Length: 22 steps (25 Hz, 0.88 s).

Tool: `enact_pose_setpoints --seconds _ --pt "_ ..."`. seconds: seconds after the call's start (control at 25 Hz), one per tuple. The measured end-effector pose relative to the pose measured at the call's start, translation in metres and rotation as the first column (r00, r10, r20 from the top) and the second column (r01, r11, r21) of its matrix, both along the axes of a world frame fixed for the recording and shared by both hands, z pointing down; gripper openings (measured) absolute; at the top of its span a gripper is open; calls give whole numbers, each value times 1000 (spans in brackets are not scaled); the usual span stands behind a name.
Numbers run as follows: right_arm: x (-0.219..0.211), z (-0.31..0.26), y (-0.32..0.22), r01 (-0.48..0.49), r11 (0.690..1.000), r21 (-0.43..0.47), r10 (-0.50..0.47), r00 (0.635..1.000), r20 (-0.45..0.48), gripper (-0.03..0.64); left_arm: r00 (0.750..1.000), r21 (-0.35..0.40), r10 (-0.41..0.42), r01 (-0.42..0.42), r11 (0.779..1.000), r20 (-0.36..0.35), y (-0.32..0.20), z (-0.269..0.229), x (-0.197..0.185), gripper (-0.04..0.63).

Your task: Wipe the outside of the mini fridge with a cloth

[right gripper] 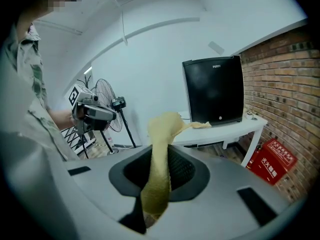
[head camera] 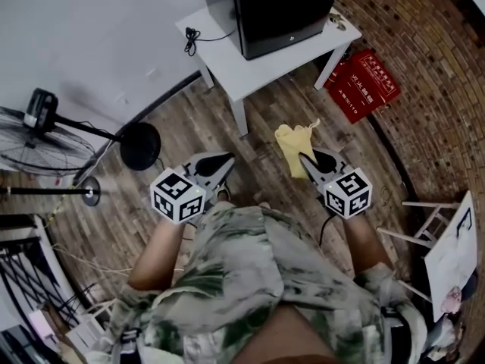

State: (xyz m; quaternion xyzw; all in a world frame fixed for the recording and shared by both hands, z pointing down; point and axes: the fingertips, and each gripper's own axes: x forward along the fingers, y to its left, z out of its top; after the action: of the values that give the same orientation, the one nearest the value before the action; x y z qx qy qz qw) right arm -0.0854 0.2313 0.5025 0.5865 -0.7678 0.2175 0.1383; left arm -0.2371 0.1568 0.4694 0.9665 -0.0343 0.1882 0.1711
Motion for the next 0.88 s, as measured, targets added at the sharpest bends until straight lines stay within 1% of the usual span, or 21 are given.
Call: enact_pose_setpoints --seconds 0.16,0.56,0.72,0.88 --pt "4 -5 16 -4 1000 12 4 1000 -12 86 1000 12 23 -22 1000 -5 16 1 9 28" --pt "-2 -15 52 -26 999 29 26 1000 -5 86 998 -1 69 -69 998 -14 50 1 14 28" --pt "0 -17 62 -35 999 35 35 999 -3 86 995 -21 95 -96 995 -36 67 -4 27 28" --pt "2 -16 69 -37 999 38 37 999 -2 86 993 -11 111 -112 994 -46 79 -7 36 28"
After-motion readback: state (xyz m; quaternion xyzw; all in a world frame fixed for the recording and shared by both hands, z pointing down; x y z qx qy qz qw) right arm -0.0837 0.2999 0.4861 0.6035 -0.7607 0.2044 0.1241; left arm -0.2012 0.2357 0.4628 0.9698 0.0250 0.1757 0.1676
